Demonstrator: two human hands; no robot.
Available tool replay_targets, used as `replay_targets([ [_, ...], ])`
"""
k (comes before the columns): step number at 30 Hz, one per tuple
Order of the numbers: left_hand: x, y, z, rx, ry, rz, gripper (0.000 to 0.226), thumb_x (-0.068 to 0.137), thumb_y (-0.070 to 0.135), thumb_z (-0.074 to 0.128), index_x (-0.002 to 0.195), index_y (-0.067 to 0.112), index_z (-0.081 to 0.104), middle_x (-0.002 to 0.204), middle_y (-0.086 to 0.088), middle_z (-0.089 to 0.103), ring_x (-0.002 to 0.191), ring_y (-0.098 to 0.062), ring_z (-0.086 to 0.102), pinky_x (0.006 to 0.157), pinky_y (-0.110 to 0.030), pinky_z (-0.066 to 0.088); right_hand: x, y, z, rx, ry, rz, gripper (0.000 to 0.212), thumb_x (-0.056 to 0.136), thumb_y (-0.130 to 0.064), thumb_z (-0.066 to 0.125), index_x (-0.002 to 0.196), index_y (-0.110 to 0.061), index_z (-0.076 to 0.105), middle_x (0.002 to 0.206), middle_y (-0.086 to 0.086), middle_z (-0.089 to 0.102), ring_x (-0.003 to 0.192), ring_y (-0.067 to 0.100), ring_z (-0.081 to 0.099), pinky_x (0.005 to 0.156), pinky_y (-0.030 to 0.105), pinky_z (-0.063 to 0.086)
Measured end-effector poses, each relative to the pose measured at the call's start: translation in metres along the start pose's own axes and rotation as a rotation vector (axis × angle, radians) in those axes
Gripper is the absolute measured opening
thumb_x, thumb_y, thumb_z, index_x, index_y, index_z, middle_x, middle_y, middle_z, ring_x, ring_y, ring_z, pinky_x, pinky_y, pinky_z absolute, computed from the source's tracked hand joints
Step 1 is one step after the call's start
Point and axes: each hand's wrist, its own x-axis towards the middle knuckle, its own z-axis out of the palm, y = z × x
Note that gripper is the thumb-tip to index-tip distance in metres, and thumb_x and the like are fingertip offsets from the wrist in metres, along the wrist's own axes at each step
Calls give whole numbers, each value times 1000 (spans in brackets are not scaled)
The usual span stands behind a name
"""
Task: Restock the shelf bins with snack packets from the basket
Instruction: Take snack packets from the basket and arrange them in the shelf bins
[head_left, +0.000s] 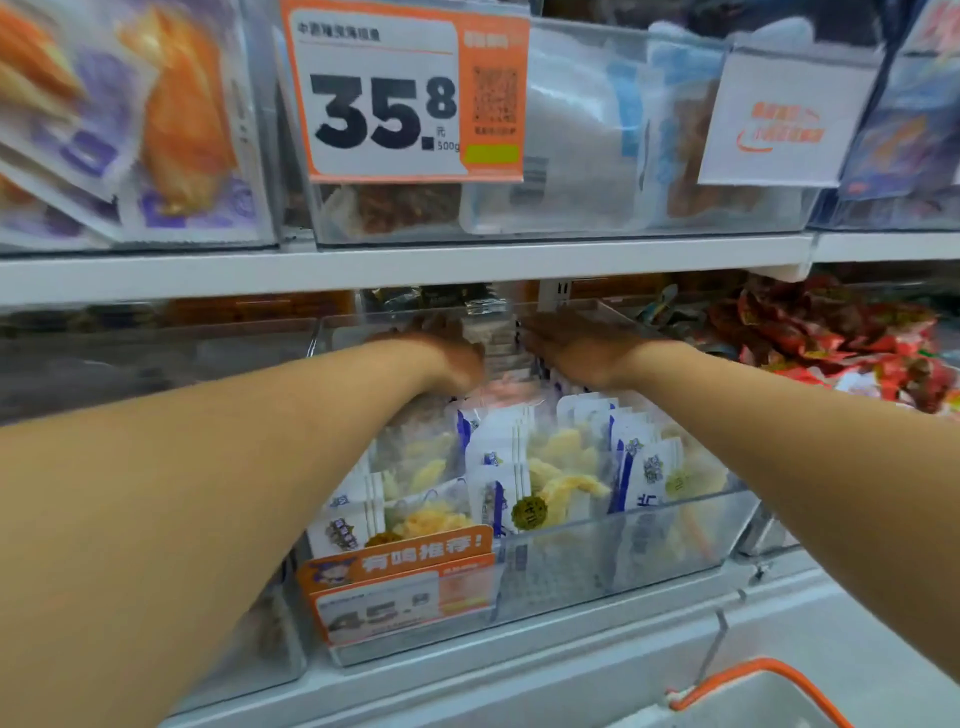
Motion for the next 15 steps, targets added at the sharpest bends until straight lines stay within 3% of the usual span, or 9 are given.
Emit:
replay_targets([
  [2,6,-10,10,-19,-12,-12,68,103,54,16,157,21,-9,164,2,-15,152,-21,-9,123,-46,1,2,1,4,-29,44,-19,54,106,-51,18,157,-33,17,166,-7,12,153,22,9,122,43,5],
  [5,8,-11,15,-44,-20,6,66,104,51,16,157,20,-9,164,2,-15,151,-21,-10,122,-43,-3,7,6,10,-15,48,4,59,100,-62,17,154,-37,21,166,0,13,152,29,10,123,51,9],
  [8,7,-12,12,-57,-61,55,62,106,47,16,157,22,-8,164,3,-14,152,-21,-8,121,-41,-3,5,11,10,36,67,47,72,93,-69,13,153,-32,27,164,3,22,150,29,21,122,50,17],
  [11,-2,-19,5,-53,-90,73,61,106,47,15,157,24,-9,163,6,-15,151,-19,-9,121,-40,-4,-4,-3,-3,26,15,105,54,104,-48,19,149,-22,37,158,8,34,142,29,34,118,48,25],
  [12,-6,-21,0,-45,-90,58,62,106,48,15,157,22,-9,163,6,-15,151,-20,-10,120,-39,-4,-7,-12,-8,1,11,87,50,106,-43,21,149,-20,36,158,8,32,142,29,33,118,48,25],
  [15,-20,-28,-9,23,-106,-17,60,107,43,16,156,17,-6,164,-3,-11,151,-23,-8,121,-39,-2,-27,-46,-17,22,-18,-60,60,105,-52,24,158,-24,17,166,2,13,151,25,16,122,46,15],
])
